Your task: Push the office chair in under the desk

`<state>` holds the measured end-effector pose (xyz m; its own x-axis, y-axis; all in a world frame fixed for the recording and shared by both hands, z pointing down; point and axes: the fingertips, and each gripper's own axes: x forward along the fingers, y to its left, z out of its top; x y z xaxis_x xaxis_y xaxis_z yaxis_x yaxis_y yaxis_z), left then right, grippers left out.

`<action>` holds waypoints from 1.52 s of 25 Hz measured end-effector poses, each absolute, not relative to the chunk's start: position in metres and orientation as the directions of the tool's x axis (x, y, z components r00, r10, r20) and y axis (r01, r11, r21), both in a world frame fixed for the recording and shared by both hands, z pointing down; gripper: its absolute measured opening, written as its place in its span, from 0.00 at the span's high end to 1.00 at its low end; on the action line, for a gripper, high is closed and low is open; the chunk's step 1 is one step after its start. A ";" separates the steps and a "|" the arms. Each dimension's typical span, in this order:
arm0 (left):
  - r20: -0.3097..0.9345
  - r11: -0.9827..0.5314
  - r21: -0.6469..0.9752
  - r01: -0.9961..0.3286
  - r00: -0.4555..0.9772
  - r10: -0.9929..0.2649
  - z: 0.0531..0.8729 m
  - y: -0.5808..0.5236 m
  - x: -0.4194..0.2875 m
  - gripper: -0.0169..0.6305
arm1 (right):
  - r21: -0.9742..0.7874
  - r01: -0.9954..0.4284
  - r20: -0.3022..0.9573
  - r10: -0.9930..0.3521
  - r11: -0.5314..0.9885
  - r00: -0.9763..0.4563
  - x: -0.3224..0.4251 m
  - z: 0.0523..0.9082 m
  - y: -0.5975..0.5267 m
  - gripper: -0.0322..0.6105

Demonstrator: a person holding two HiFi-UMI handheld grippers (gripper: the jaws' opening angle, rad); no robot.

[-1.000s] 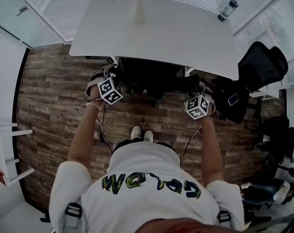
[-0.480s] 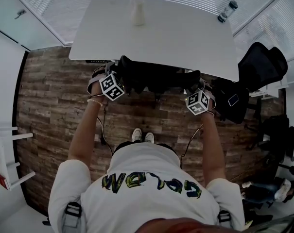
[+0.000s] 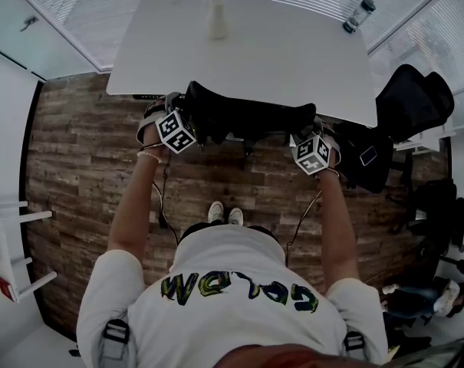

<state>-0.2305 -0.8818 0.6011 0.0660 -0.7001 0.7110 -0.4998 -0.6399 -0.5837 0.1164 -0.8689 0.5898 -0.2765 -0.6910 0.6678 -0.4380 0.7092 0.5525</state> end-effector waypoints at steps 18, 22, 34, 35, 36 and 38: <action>0.712 -0.632 -0.587 -0.506 0.050 -0.701 0.602 -0.902 -0.228 0.60 | 0.556 -0.429 0.675 -0.688 0.711 -0.266 0.118 0.590 -0.895 0.59; 0.704 -0.632 -0.599 -0.492 0.053 -0.708 0.599 -0.898 -0.227 0.59 | 0.534 -0.462 0.675 -0.686 0.708 -0.272 0.121 0.586 -0.892 0.58; 0.576 -0.485 -0.520 -0.703 0.130 -0.807 0.537 -0.836 -0.217 0.72 | 0.299 -0.747 0.514 -0.760 0.593 -0.397 0.140 0.523 -0.838 0.74; 0.563 -0.477 -0.507 -0.718 0.143 -0.814 0.531 -0.830 -0.213 0.73 | 0.281 -0.758 0.495 -0.766 0.589 -0.411 0.138 0.514 -0.832 0.76; 0.548 -0.469 -0.486 -0.738 0.160 -0.821 0.525 -0.824 -0.208 0.75 | 0.264 -0.767 0.475 -0.771 0.585 -0.425 0.135 0.505 -0.826 0.77; 0.506 -0.449 -0.425 -0.786 0.205 -0.838 0.507 -0.811 -0.196 0.80 | 0.233 -0.779 0.433 -0.780 0.582 -0.452 0.128 0.486 -0.813 0.79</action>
